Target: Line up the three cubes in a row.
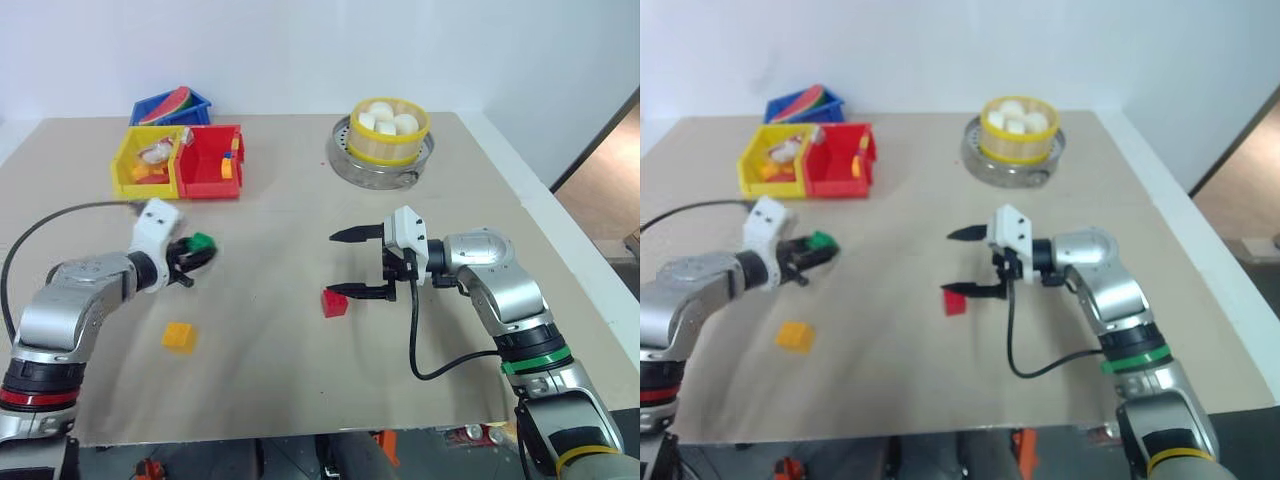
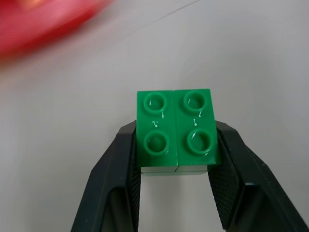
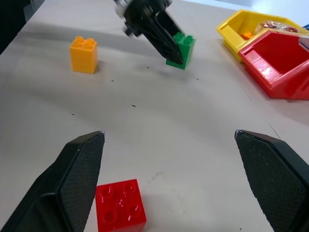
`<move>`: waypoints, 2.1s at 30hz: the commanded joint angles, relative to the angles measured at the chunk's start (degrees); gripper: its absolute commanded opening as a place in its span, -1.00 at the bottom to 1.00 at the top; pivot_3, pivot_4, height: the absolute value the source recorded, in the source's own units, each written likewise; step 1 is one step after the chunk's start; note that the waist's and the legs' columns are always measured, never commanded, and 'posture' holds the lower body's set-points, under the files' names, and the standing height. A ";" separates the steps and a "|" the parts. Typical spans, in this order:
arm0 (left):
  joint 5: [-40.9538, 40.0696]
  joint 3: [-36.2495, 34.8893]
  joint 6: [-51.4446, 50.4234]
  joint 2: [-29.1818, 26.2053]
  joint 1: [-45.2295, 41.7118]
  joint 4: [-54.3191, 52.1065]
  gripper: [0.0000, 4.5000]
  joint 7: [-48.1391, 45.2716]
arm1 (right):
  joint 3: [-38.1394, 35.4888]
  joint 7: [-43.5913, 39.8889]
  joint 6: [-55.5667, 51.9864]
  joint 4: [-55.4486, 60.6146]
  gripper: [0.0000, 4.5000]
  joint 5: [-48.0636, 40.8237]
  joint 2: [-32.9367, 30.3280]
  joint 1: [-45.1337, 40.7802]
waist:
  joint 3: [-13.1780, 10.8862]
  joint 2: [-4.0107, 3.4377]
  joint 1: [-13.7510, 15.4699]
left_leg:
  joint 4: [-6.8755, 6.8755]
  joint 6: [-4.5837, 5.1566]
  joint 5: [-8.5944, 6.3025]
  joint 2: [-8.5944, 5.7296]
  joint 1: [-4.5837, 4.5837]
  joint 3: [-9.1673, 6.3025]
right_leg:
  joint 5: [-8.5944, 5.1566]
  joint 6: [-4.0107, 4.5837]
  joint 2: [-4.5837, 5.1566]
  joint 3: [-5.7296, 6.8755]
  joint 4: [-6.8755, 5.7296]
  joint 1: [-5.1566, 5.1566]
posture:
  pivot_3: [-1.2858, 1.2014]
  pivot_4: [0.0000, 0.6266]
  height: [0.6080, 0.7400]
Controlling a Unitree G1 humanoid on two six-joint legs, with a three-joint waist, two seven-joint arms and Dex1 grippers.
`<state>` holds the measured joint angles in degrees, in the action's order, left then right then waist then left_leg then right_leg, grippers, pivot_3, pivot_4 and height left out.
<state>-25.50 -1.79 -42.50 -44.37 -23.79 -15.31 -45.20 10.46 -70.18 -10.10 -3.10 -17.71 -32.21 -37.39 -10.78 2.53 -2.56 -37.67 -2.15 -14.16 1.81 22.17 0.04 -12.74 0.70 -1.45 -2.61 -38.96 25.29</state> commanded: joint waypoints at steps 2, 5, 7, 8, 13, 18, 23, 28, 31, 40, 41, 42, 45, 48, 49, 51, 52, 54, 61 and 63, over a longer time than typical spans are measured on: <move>-0.37 4.29 7.90 -1.96 -1.64 -0.78 -0.41 -11.80 | -2.08 -0.45 0.42 0.79 1.00 -1.20 -0.40 -1.99 | 0.00 0.00 -0.07 | 0.00 0.00 0.00 -0.02 -0.04 0.06 | 0.00 -0.01 0.00 -0.06 0.00 -0.01 | 0.03 -0.52 1.00; 1.51 7.89 10.23 -1.97 -3.67 1.08 -0.41 -15.49 | -2.05 -0.29 0.64 0.91 1.00 -1.00 -0.54 -1.80 | 0.00 0.00 -0.03 | -0.01 0.06 0.04 -0.01 -0.04 -0.02 | 0.02 0.00 -0.06 0.01 -0.01 -0.01 | 0.03 -0.52 1.00; 2.83 10.03 11.50 -2.07 -4.69 1.97 -0.41 -17.69 | -2.20 -0.01 0.54 1.33 1.00 -1.01 -0.70 -1.46 | 0.00 0.00 -0.02 | -0.01 0.11 0.06 0.00 -0.03 -0.06 | 0.02 0.00 -0.08 0.05 -0.02 -0.01 | 0.03 -0.52 1.00; 3.54 10.92 12.61 -1.86 -4.99 2.49 -0.41 -18.61 | -2.28 0.13 0.47 1.55 1.00 -1.00 -0.81 -1.26 | 0.00 0.00 -0.03 | -0.01 0.11 0.07 0.00 -0.03 -0.07 | 0.03 0.01 -0.09 0.06 -0.03 -0.01 | 0.03 -0.52 1.00; 5.25 14.60 13.70 -0.03 -5.82 3.01 -0.41 -20.72 | -2.74 1.18 0.30 2.68 1.00 -0.97 -1.61 0.24 | 0.00 0.00 -0.03 | 0.00 0.12 0.06 0.02 0.00 -0.04 | 0.02 0.00 -0.10 0.02 -0.02 0.00 | 0.03 -0.52 1.00; 7.98 17.61 12.58 2.46 -5.59 2.20 -0.41 -18.74 | -3.65 1.64 -1.95 5.12 1.00 -2.35 -2.39 2.16 | 0.00 0.00 -0.01 | -0.02 0.13 0.06 -0.02 0.03 -0.03 | 0.02 -0.01 -0.05 0.00 -0.01 0.00 | 0.03 -0.52 1.00; 10.11 19.06 11.45 3.67 -5.61 2.13 -0.41 -17.08 | -3.92 0.73 -4.52 7.08 1.00 -4.08 -3.40 3.40 | 0.00 0.00 -0.06 | -0.06 0.13 0.06 0.00 0.01 -0.05 | 0.03 -0.02 -0.11 0.01 -0.03 0.00 | 0.03 -0.52 1.00; 11.49 20.09 10.89 4.14 -5.42 1.75 -0.41 -16.47 | -3.47 -0.85 -4.78 7.72 1.00 -5.06 -4.01 3.74 | 0.00 0.00 -0.06 | -0.06 0.14 0.06 0.01 0.00 -0.07 | 0.03 -0.02 -0.13 0.03 -0.04 -0.01 | 0.03 -0.52 1.00; 11.73 20.25 10.60 4.93 -5.09 1.22 -0.41 -16.06 | -3.08 -2.00 -4.14 7.57 1.00 -5.13 -4.02 3.56 | 0.00 0.00 -0.04 | -0.06 0.14 0.06 0.00 0.01 -0.07 | 0.03 -0.02 -0.11 0.03 -0.04 -0.01 | 0.03 -0.52 1.00; 11.59 21.05 8.73 5.90 -4.15 -0.81 -0.41 -15.58 | -2.71 -2.67 -3.50 7.31 1.00 -4.59 -3.73 3.53 | 0.00 0.00 -0.04 | -0.07 0.14 0.06 0.00 0.00 -0.07 | 0.03 -0.02 -0.11 0.02 -0.04 -0.01 | 0.03 -0.52 1.00; 11.61 20.92 8.26 5.86 -4.15 -0.84 -0.41 -15.31 | -2.70 -2.70 -3.44 7.28 1.00 -4.57 -3.74 3.57 | 0.00 0.00 -0.04 | -0.07 0.14 0.06 0.00 0.01 -0.07 | 0.03 -0.02 -0.11 0.02 -0.04 -0.01 | 0.03 -0.52 1.00; 11.71 20.82 8.15 5.81 -4.19 -0.69 -0.41 -15.19 | -2.70 -2.75 -3.34 7.23 1.00 -4.53 -3.78 3.64 | 0.00 0.00 -0.04 | -0.07 0.14 0.06 0.00 0.01 -0.07 | 0.03 -0.02 -0.11 0.02 -0.04 -0.01 | 0.03 -0.52 1.00; 12.10 20.65 8.05 5.58 -4.18 -0.07 -0.41 -14.79 | -2.68 -2.67 -3.15 7.21 1.00 -4.33 -3.82 3.82 | 0.00 0.00 -0.04 | -0.07 0.14 0.06 0.00 0.00 -0.07 | 0.03 -0.02 -0.11 0.03 -0.04 -0.01 | 0.03 -0.52 1.00; 12.62 20.98 8.60 5.73 -4.20 0.42 -0.41 -14.47 | -2.65 -2.56 -2.93 7.25 1.00 -4.11 -3.91 4.02 | 0.00 0.00 -0.04 | -0.07 0.14 0.06 0.00 0.00 -0.07 | 0.03 -0.02 -0.11 0.02 -0.04 -0.01 | 0.03 -0.52 1.00; 12.64 21.01 8.64 5.87 -4.21 0.49 -0.41 -14.33 | -2.65 -2.52 -2.87 7.25 1.00 -4.08 -3.92 4.05 | 0.00 0.00 -0.04 | -0.07 0.14 0.06 0.00 0.00 -0.07 | 0.03 -0.02 -0.11 0.02 -0.04 -0.01 | 0.03 -0.52 1.00; 12.51 20.97 8.34 6.19 -4.26 0.60 -0.41 -14.08 | -2.65 -2.48 -2.71 7.23 1.00 -3.98 -3.96 4.14 | 0.00 0.00 -0.04 | -0.07 0.14 0.06 0.00 0.00 -0.06 | 0.03 -0.02 -0.11 0.02 -0.04 -0.01 | 0.03 -0.52 1.00; 12.56 20.95 8.18 6.28 -4.32 0.77 -0.41 -13.89 | -2.66 -2.47 -2.54 7.20 1.00 -3.89 -3.98 4.19 | 0.00 0.00 -0.04 | -0.07 0.14 0.06 0.00 0.00 -0.06 | 0.03 -0.02 -0.11 0.02 -0.04 -0.01 | 0.03 -0.52 1.00; 12.70 20.90 8.07 6.26 -4.34 0.99 -0.41 -13.67 | -2.70 -2.39 -2.41 7.26 1.00 -3.81 -4.05 4.33 | 0.00 0.00 -0.04 | -0.07 0.14 0.06 0.00 0.00 -0.06 | 0.03 -0.02 -0.10 0.02 -0.04 -0.01 | 0.03 -0.52 1.00; 12.76 21.41 7.56 6.50 -4.27 1.52 -0.41 -13.85 | -2.92 -2.43 -1.79 7.12 1.00 -3.40 -4.31 4.98 | 0.00 0.00 -0.04 | -0.07 0.14 0.06 0.00 0.00 -0.07 | 0.03 -0.02 -0.11 0.02 -0.04 -0.01 | 0.03 -0.52 1.00; 12.91 21.52 6.87 6.84 -4.62 1.80 -0.41 -13.43 | -2.89 -2.43 -1.66 7.13 1.00 -3.32 -4.38 5.04 | 0.00 0.00 -0.03 | -0.07 0.14 0.06 0.00 -0.01 -0.07 | 0.03 -0.03 -0.11 0.02 -0.04 -0.02 | 0.03 -0.52 1.00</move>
<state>-12.81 19.90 -34.90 -37.66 -27.83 -13.67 -59.00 8.58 -72.38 -12.58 2.23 -20.85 -35.92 -32.16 -10.78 2.53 -2.59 -37.75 -2.01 -14.10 1.81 22.16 -0.02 -12.70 0.68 -1.55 -2.59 -39.00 25.25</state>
